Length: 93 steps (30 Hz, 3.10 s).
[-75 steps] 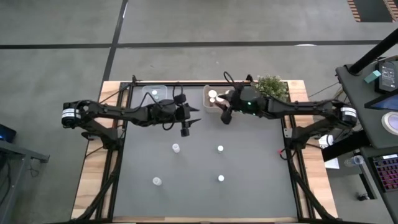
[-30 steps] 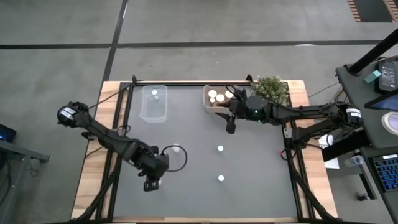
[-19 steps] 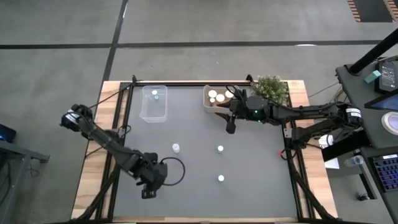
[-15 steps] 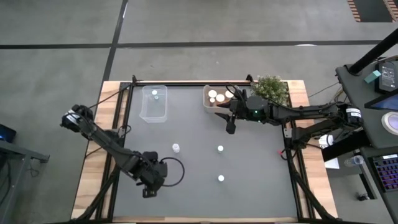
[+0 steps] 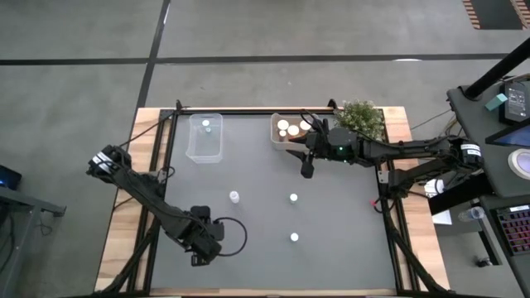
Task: Pick and place medicine bottles into bin by pill shape (circle, oval)
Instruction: Put the bottom white tablet bottle into the transparent bin
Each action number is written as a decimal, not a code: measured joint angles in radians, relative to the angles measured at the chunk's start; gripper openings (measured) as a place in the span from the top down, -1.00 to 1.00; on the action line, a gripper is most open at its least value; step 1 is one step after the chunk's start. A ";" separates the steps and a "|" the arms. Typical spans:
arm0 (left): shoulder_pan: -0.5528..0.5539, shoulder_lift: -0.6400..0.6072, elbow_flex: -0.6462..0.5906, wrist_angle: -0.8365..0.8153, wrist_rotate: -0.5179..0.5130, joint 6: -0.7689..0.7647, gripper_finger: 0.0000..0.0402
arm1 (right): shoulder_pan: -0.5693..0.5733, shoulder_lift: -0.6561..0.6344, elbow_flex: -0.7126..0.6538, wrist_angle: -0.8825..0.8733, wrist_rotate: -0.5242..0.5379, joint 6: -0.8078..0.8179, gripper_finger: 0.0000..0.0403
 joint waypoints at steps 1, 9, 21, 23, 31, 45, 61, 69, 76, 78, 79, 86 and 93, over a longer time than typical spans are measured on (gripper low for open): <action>0.000 0.003 0.000 0.001 -0.001 0.000 -0.21 | 0.000 0.000 0.000 -0.001 0.000 0.000 0.19; 0.000 0.019 0.000 0.004 -0.006 0.001 0.01 | 0.000 -0.001 -0.011 -0.002 0.000 0.004 0.19; 0.000 -0.001 -0.019 0.014 -0.001 0.035 0.41 | 0.000 -0.001 -0.019 -0.001 0.000 0.011 0.18; 0.000 -0.024 -0.019 0.013 -0.027 0.069 0.41 | 0.000 -0.001 -0.020 -0.001 0.000 0.011 0.19; 0.046 -0.223 -0.019 0.018 -0.306 0.226 0.37 | 0.000 -0.001 -0.021 0.027 0.000 -0.036 0.19; 0.196 -0.490 -0.063 0.641 -0.386 0.771 0.35 | 0.000 -0.001 -0.022 0.164 -0.234 -0.203 0.19; 0.254 -0.410 -0.067 1.149 -0.027 1.235 0.34 | -0.003 -0.001 -0.038 0.154 -0.288 -0.236 0.19; 0.264 -0.348 -0.056 1.692 -0.037 1.295 0.34 | -0.003 -0.001 -0.038 0.133 -0.280 -0.255 0.19; 0.268 -0.352 -0.060 1.860 0.020 1.325 0.34 | -0.003 -0.001 -0.038 0.132 -0.280 -0.256 0.19; 0.268 -0.352 -0.060 1.860 0.018 1.342 0.34 | -0.003 -0.001 -0.038 0.132 -0.280 -0.256 0.19; 0.268 -0.352 -0.060 1.860 0.018 1.345 0.34 | -0.003 -0.001 -0.038 0.132 -0.280 -0.256 0.19; 0.267 -0.353 -0.061 1.867 0.029 1.344 0.34 | -0.003 -0.001 -0.038 0.132 -0.280 -0.260 0.19; 0.267 -0.354 -0.062 1.869 0.052 1.344 0.34 | -0.003 -0.001 -0.038 0.132 -0.279 -0.262 0.19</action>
